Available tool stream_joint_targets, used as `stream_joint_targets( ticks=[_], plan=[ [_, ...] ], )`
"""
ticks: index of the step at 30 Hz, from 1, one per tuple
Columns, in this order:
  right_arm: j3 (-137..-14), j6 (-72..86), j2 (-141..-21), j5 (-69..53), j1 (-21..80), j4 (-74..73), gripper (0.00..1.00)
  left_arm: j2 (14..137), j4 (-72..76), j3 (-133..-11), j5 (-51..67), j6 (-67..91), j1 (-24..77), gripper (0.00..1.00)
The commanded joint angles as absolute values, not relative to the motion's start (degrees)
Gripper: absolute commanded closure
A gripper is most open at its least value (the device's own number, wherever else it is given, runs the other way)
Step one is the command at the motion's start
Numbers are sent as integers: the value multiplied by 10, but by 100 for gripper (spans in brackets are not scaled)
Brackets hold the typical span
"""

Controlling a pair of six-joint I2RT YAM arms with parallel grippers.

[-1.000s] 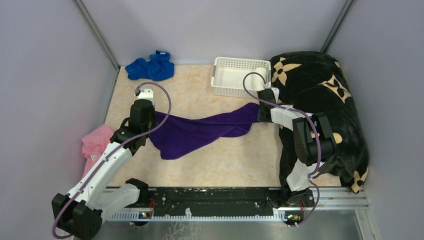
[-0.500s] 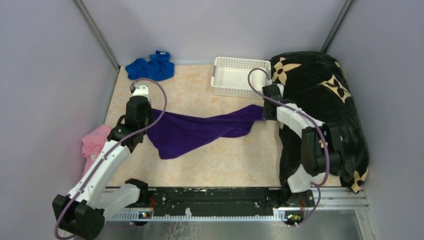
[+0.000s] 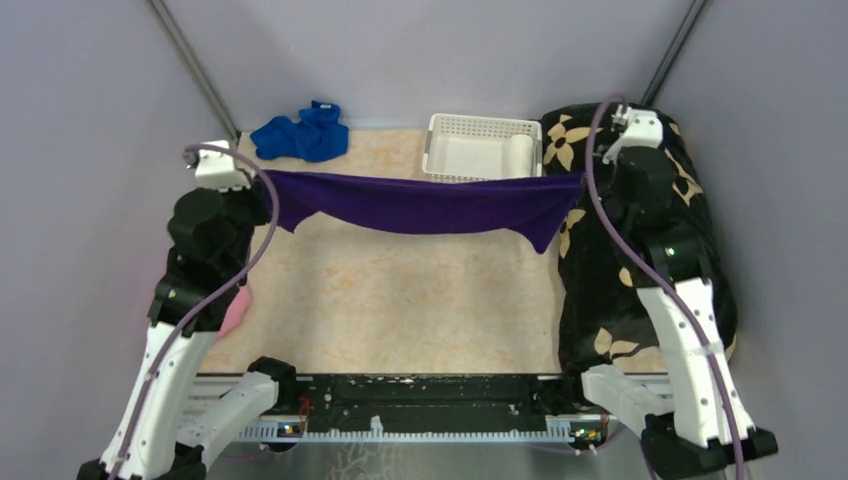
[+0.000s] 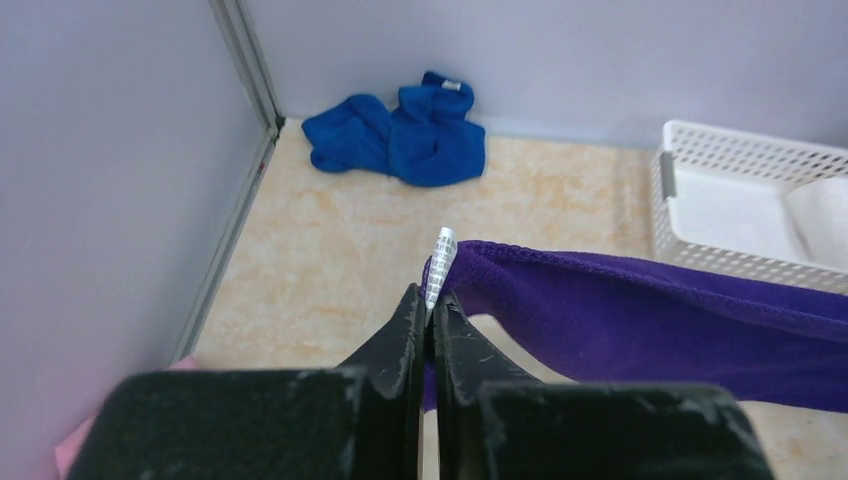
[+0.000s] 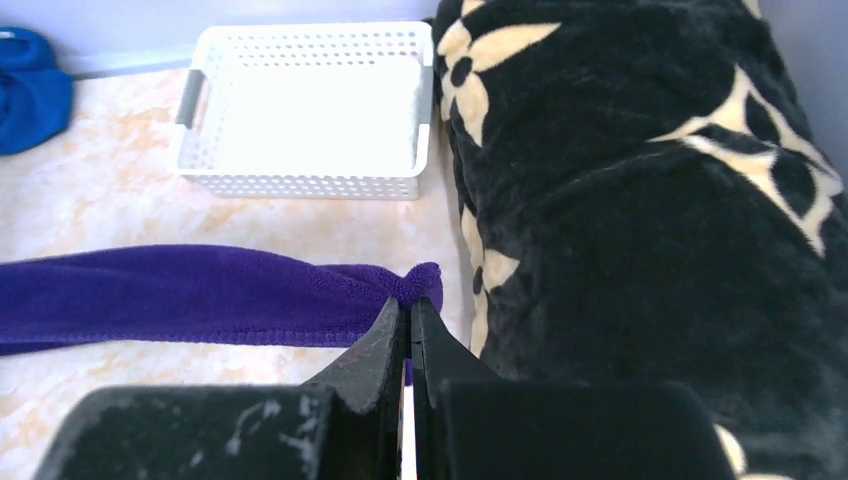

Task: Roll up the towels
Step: Pick up the towel at the center of the board, then flatten out the towel at the center of the board.

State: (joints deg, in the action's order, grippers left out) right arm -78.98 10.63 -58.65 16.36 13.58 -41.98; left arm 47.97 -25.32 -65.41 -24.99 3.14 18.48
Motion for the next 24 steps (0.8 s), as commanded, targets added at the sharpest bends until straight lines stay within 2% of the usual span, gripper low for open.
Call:
stream_joint_targets(
  ticks=[1,9,13,19,24],
  plan=[
    [-835,82,-514,112,131,-525,100,409,-304,-685,-221,9,181,93],
    [-885,81,-444,79,130,-642,100,328,-393,-669,-164,36,182,91],
    [-819,109,-461,59,131,-616,100,352,-417,-621,-155,50,182,90],
    [-678,149,-565,101,130,-473,100,512,-371,-529,-184,80,182,90],
    [-640,150,-731,163,130,-339,100,716,-295,-531,-196,91,166,91]
  ],
)
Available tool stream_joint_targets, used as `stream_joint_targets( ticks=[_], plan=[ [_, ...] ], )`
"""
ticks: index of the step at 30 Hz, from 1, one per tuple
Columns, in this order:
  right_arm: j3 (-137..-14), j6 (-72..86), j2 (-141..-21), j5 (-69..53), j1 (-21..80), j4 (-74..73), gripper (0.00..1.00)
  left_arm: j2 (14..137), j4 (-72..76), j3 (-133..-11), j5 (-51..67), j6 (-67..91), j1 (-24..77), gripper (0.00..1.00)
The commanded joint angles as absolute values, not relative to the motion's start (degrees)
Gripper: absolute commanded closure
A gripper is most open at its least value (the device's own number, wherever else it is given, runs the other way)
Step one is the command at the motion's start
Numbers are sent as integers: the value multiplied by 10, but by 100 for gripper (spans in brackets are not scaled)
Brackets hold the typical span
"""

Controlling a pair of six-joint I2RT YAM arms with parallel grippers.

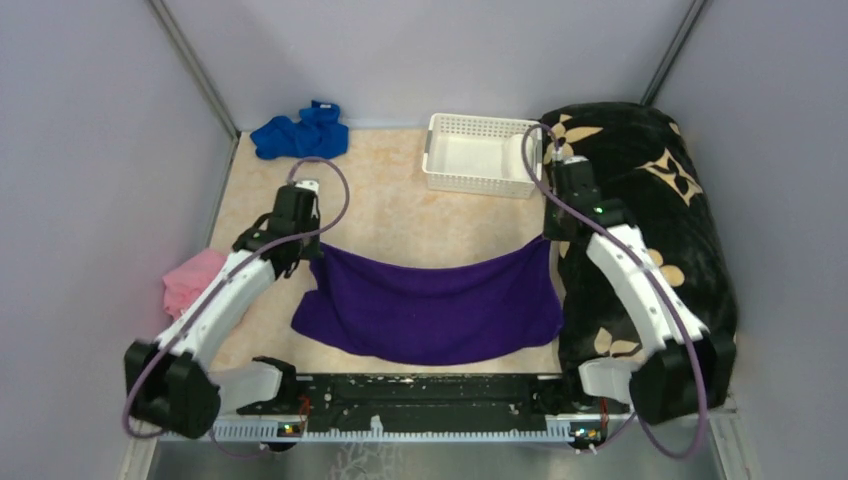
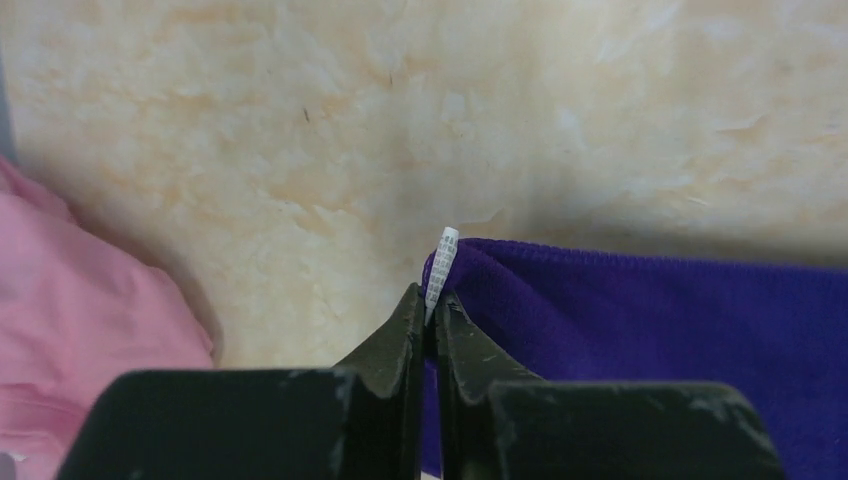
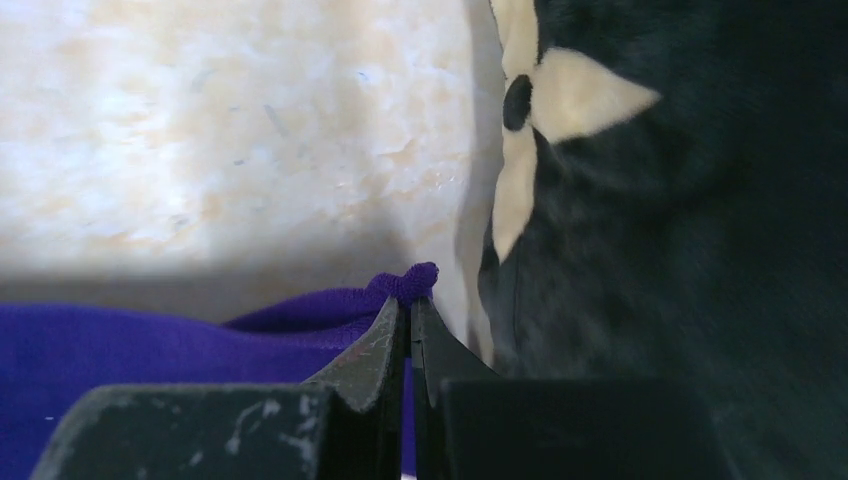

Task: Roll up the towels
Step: Flatten out the towel at the center of the board.

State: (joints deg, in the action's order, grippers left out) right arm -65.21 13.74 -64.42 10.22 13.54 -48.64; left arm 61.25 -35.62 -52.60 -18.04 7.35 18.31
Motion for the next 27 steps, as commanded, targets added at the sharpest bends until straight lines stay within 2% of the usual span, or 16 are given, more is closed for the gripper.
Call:
stream_joint_targets(
  ticks=[1,7,9,10,11,12,15,18,22,27],
  plan=[
    [-640,148,-760,172,127,-315,100,751,-287,-546,-184,91,154,91],
    [-694,146,-919,192,108,-241,100,943,-325,-696,-104,98,69,87],
    [-713,146,-952,196,105,-233,100,980,-325,-733,-102,96,66,77],
    [-723,146,-970,195,105,-235,99,994,-328,-749,-102,96,66,67],
    [-735,145,-978,191,104,-239,94,1004,-330,-766,-101,99,66,60],
    [-739,145,-979,188,104,-243,90,1008,-333,-775,-102,101,66,58],
    [-729,136,-954,164,104,-245,73,987,-327,-770,-121,106,66,44],
    [-710,127,-892,139,104,-261,59,938,-319,-742,-129,111,66,38],
    [-658,141,-812,81,104,-294,49,859,-322,-676,-87,143,67,36],
    [-540,193,-723,1,104,-297,42,802,-303,-552,-27,220,66,35]
  ],
)
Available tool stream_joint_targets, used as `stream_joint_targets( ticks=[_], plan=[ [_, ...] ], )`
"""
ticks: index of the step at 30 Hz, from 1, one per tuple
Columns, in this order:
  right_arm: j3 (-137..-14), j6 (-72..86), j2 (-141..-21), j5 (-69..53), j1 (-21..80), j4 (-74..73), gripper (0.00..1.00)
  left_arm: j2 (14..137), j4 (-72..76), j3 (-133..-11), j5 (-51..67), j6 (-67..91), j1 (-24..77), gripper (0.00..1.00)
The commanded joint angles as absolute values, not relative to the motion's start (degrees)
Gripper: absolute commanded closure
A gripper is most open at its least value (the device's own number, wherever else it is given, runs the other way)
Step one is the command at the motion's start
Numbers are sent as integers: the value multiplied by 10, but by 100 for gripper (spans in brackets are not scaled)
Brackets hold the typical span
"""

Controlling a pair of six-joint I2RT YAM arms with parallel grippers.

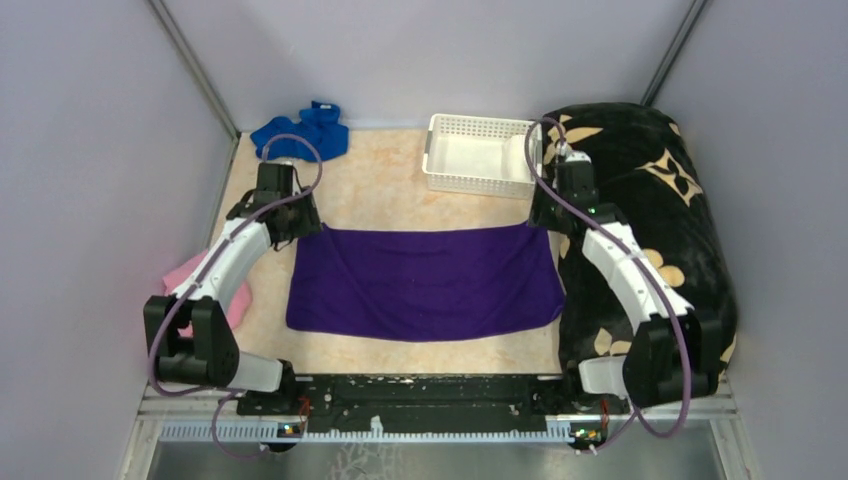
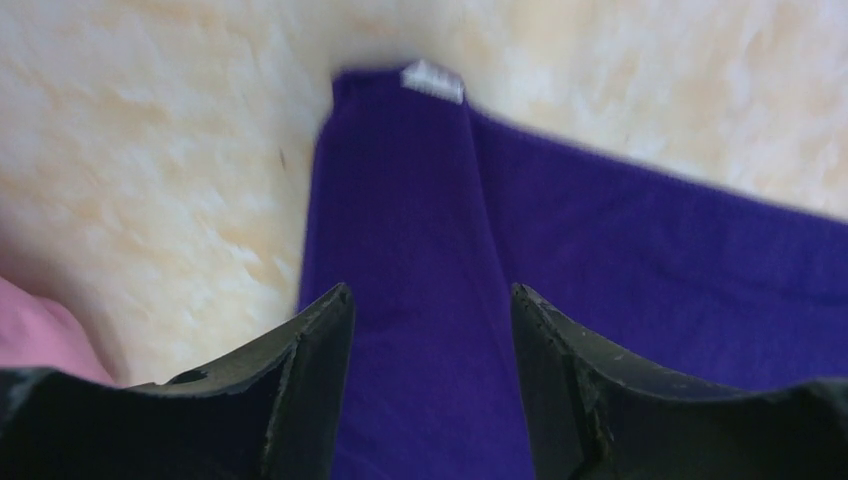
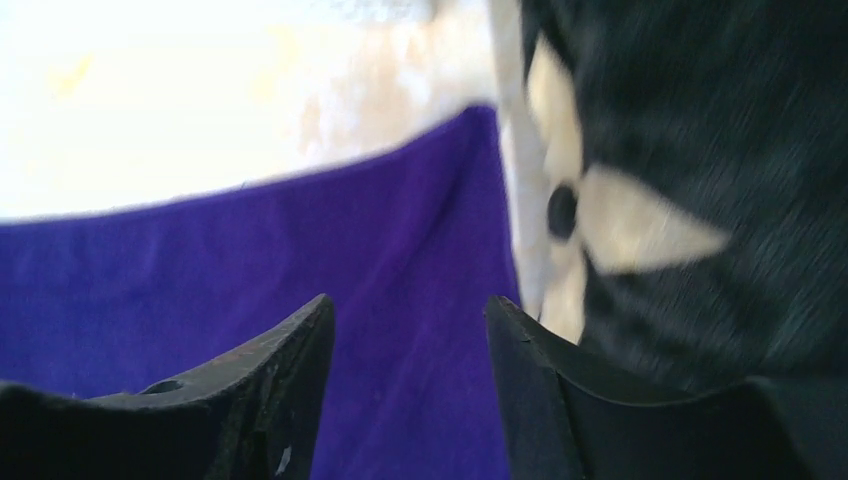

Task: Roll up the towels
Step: Flatten out the towel at the center of the board, then pick up the towel at the center of the board.

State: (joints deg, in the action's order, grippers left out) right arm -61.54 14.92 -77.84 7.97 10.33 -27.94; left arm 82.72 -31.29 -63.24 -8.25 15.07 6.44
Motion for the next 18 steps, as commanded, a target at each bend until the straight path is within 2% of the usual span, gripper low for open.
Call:
stream_joint_targets(
  ticks=[1,6,18],
  plan=[
    [-520,203,-710,-14,104,-294,40,796,-298,-529,-23,233,65,34],
    [-435,229,-675,-59,104,-287,29,778,-275,-448,16,303,46,33],
    [-375,238,-644,-70,104,-247,22,776,-300,-346,-29,423,-27,35]
  ],
)
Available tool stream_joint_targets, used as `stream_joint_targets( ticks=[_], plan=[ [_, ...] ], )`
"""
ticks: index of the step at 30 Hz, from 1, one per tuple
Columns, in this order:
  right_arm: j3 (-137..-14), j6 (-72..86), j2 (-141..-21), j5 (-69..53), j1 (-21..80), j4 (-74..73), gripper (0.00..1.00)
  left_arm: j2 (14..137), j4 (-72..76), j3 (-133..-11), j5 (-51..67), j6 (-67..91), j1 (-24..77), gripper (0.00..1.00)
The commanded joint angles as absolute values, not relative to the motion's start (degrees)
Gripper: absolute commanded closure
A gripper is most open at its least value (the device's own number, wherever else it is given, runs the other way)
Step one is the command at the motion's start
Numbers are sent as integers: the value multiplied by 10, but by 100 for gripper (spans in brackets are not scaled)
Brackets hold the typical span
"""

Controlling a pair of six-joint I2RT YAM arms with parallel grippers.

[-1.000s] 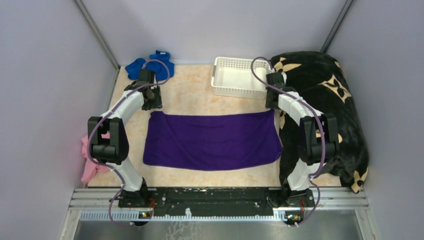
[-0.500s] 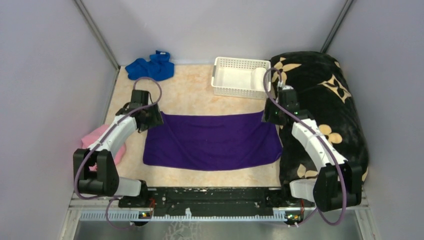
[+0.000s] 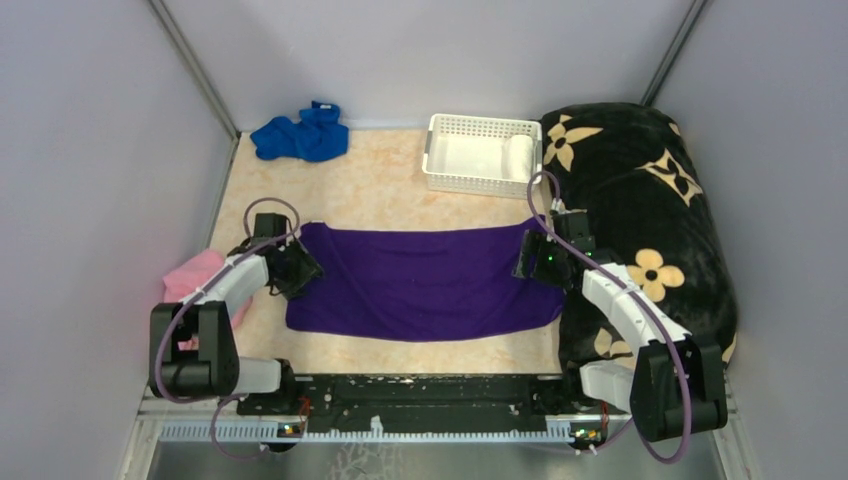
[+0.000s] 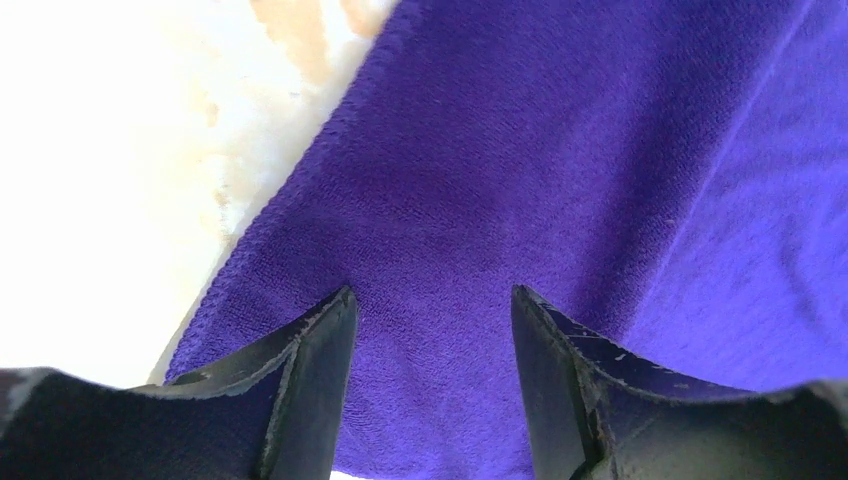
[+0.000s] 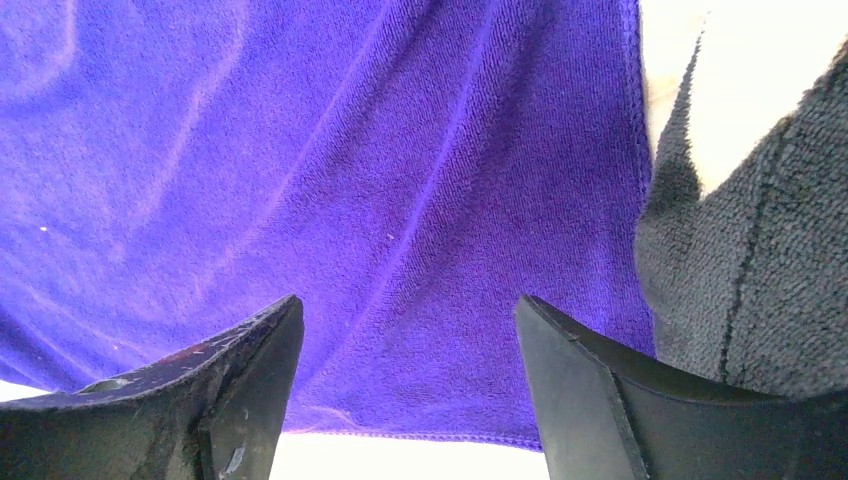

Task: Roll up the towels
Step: Pick up the towel at the center of the board.

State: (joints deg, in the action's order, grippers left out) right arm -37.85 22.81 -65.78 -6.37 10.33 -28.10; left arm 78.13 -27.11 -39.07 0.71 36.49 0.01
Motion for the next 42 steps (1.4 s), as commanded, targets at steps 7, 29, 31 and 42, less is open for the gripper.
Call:
stream_joint_targets(
  ticks=[7,29,31,42],
  plan=[
    [-352,238,-635,-97,104,-230,21,694,-353,-303,-73,466,-101,35],
    [-323,332,-616,-41,129,-316,6,811,-288,-524,-10,312,-104,32],
    [-342,328,-609,-24,133,-329,6,836,-279,-550,-12,291,-104,31],
    [-534,186,-679,32,127,-307,1,1027,-323,-729,-18,171,-109,37]
  ],
)
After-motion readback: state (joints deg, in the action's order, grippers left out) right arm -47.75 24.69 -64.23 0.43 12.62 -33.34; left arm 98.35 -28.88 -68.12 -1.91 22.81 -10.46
